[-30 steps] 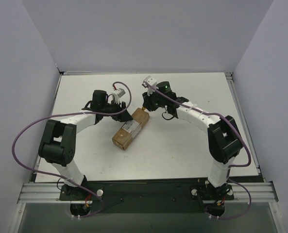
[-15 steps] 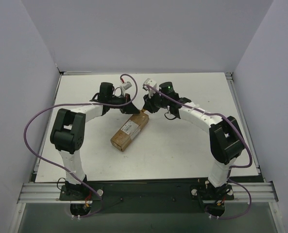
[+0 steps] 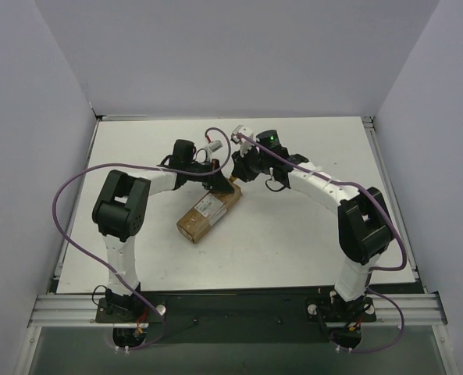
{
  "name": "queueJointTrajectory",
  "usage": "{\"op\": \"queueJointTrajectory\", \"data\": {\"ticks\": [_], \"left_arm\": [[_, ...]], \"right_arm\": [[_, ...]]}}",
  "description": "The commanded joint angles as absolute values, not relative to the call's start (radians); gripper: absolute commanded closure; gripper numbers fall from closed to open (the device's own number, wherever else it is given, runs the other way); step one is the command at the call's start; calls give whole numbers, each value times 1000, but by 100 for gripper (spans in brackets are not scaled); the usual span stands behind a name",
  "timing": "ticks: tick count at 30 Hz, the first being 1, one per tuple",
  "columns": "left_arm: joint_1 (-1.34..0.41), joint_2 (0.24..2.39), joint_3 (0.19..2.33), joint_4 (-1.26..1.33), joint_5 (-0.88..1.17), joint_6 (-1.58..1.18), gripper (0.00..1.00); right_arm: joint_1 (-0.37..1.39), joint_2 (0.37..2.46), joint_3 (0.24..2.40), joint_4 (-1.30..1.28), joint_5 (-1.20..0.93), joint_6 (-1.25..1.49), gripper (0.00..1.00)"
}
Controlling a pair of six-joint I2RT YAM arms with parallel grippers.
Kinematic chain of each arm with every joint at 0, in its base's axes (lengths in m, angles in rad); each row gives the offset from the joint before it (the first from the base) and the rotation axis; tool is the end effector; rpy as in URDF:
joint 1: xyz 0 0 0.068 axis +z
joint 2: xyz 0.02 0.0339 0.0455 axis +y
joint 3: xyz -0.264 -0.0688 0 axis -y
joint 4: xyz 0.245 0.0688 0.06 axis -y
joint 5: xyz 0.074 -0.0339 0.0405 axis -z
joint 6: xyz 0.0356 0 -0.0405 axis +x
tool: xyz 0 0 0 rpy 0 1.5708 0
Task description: Unpack the express box
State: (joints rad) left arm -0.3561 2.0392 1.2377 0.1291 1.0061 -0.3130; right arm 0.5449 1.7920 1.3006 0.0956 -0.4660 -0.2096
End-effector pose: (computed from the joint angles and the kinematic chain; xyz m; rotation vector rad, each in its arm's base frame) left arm 0.3883 -0.1765 0.1568 0.6270 2.1735 -1.4825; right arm 0.3508 0.2313 0.2676 -1.0093 1.7070 0.6760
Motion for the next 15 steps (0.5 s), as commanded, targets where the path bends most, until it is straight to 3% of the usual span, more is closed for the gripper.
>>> {"op": "queueJointTrajectory", "data": {"ticks": [1,15], "left_arm": [[-325,2106,1252,109,856,-301,100],[-339,2167,1278,149,770,-337,100]], "right_arm": [[557,1769,1284,-92,-419,-160,100],[609,1672,1201,-206,-213,-6,100]]}}
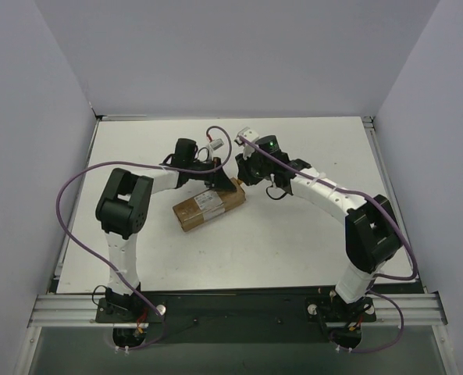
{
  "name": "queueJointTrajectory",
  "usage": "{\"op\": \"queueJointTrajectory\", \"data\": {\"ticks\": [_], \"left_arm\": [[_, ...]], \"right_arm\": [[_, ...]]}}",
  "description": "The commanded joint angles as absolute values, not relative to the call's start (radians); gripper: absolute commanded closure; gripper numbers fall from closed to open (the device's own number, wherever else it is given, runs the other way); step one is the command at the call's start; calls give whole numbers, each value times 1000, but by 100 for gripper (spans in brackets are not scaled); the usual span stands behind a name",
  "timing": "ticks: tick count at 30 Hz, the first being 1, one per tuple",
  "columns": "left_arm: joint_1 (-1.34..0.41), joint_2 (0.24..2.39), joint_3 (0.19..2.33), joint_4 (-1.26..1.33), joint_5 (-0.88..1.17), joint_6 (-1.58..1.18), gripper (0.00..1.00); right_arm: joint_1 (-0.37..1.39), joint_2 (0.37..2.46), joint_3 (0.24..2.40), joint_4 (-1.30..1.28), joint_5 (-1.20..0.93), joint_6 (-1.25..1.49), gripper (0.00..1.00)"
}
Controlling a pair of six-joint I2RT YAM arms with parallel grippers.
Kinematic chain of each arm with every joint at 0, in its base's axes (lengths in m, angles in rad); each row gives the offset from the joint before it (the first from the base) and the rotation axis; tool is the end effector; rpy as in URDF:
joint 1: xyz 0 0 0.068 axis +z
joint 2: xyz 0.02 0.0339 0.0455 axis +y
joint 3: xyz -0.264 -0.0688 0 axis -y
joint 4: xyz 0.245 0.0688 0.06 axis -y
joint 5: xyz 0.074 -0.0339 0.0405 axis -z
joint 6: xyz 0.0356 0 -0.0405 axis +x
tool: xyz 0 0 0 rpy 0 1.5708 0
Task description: Unpack the express box
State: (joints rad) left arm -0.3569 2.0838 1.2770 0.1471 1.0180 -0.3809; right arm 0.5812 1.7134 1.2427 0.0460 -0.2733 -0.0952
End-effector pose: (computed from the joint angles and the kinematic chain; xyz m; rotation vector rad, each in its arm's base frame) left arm 0.3976 -0.1806 0.1513 0.5728 2.1985 -1.5278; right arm 0.3305 0.2286 0.2726 -0.8387 1.8448 0.5828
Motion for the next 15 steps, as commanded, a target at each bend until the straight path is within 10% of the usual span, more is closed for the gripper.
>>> {"op": "queueJointTrajectory", "data": {"ticks": [1,15], "left_arm": [[-348,2169,1278,153,770,-341,100],[-382,2214,1276,310,726,-460,100]], "right_arm": [[611,1672,1203,-196,-200,0,100],[709,1651,1187,-210,52,195,100]]}}
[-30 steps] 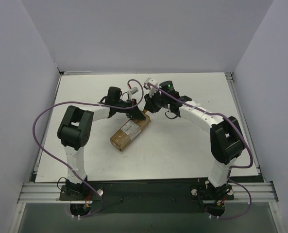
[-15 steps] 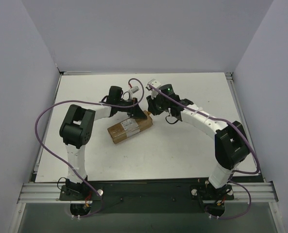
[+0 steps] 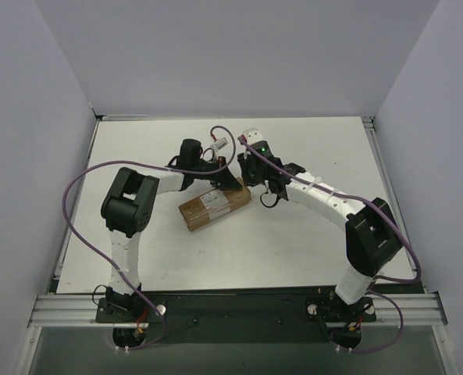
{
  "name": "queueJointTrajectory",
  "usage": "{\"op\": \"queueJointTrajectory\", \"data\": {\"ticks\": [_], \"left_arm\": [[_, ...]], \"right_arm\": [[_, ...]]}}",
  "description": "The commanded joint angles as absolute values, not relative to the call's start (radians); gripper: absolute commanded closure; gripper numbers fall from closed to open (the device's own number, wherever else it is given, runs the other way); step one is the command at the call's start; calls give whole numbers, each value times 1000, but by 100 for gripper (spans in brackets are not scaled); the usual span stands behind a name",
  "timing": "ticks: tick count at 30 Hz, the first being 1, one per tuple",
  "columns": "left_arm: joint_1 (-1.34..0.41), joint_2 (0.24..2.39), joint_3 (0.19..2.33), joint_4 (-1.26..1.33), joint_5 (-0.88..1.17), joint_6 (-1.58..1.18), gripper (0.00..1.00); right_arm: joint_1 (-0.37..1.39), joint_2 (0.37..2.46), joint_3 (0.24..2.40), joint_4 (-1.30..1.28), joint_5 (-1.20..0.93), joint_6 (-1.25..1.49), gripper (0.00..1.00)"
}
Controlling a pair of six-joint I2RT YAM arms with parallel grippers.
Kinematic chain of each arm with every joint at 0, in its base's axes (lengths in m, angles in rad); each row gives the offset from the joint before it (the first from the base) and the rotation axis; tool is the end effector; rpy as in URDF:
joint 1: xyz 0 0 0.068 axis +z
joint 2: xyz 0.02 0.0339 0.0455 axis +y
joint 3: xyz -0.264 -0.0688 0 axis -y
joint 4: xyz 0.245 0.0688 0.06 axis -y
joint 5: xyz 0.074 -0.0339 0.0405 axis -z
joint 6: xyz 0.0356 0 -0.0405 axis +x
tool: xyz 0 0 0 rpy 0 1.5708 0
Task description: Unpack the express box
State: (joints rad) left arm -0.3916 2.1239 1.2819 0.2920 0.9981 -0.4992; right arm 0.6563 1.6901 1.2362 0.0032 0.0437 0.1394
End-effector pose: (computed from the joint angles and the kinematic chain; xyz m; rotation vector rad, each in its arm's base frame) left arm 0.4009 -0.1979 0.1466 0.5354 2.1653 -1.5640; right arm 0.3151 0.2407 0.2744 -0.4971 1.9904 0.4570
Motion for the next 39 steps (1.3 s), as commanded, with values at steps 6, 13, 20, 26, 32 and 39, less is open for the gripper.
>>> {"op": "queueJointTrajectory", "data": {"ticks": [6,13,20,26,32,39], "left_arm": [[-368,2204,1261,313,715,-442,100],[-367,2186,1223,318,690,-428,100],[-391,2194,1227,334,692,-440,100],[-399,2192,1232,350,730,-448,100],[-402,2146,1238,392,854,-428,100],[-400,2039,1244,428,1026,-434,57]], "right_arm": [[718,1611,1141,-228,12,105,100],[703,1565,1120,-282,-43,64,100],[704,1586,1123,-276,-25,107,100],[692,1577,1166,-287,38,121,100],[537,1483,1327,-296,-41,72,100],[505,1404,993,26,177,-573,85]]}}
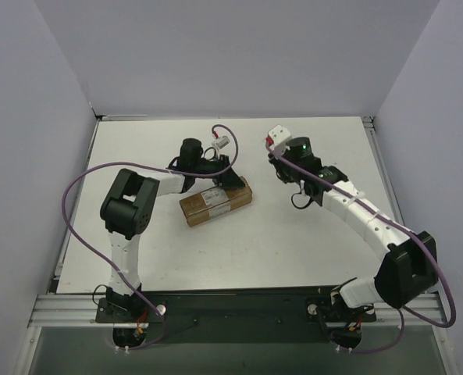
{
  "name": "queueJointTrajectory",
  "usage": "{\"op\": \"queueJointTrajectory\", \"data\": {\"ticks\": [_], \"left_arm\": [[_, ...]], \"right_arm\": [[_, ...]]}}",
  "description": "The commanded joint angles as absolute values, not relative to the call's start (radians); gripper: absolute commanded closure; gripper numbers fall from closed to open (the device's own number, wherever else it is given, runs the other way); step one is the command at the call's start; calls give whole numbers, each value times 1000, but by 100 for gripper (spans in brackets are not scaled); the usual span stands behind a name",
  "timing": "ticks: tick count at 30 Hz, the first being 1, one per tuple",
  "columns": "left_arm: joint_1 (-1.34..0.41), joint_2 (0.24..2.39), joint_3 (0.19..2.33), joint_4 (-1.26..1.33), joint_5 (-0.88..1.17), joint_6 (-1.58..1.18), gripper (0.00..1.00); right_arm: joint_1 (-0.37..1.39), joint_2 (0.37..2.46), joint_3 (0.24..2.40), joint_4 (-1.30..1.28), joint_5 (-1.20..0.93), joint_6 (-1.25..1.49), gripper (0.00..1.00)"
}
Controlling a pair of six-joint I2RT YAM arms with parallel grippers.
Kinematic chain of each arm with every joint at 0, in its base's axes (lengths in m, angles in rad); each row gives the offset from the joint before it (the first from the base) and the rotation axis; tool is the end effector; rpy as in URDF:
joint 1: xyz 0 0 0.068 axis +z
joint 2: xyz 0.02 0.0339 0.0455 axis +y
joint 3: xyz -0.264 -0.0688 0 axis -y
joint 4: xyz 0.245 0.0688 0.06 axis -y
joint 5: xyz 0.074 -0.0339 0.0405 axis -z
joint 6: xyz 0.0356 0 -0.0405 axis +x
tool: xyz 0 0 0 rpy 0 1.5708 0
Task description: Unpack the express box
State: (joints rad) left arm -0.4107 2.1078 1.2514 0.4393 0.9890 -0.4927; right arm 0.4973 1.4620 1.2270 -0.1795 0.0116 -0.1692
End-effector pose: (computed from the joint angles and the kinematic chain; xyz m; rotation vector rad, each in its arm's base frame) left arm 0.3974 -0.2055 0.1567 0.6192 2.0273 -1.5384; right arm 0.3024 0.1637 0.3331 -0.6441 1.8837 0.2008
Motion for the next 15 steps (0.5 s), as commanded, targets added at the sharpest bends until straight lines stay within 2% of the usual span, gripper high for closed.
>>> {"op": "queueJointTrajectory", "data": {"ticks": [1,2,4,5,7,8,10,11,14,15], "left_arm": [[-399,2014,1264,376,1034,-417,54],[-393,2005,1278,350,1037,-399,50],[-387,1988,1317,260,1037,-338,47],[-377,1983,1328,232,1029,-316,47],[-368,1967,1339,175,1014,-266,46],[-362,1962,1341,160,1003,-252,46],[-345,1945,1347,115,993,-210,45],[-339,1941,1350,98,985,-195,44],[-322,1918,1362,3,933,-121,39],[-318,1913,1382,-53,890,-53,38]], "right_arm": [[497,1396,942,96,210,-727,83],[480,1393,846,160,221,-785,81],[443,1399,767,345,224,-882,72],[434,1405,743,389,221,-932,62],[423,1419,701,426,192,-949,59],[422,1422,692,429,190,-951,50],[437,1422,686,396,177,-928,42],[442,1416,696,361,163,-911,33],[437,1388,806,55,66,-789,21],[431,1379,848,-13,30,-705,19]]}}
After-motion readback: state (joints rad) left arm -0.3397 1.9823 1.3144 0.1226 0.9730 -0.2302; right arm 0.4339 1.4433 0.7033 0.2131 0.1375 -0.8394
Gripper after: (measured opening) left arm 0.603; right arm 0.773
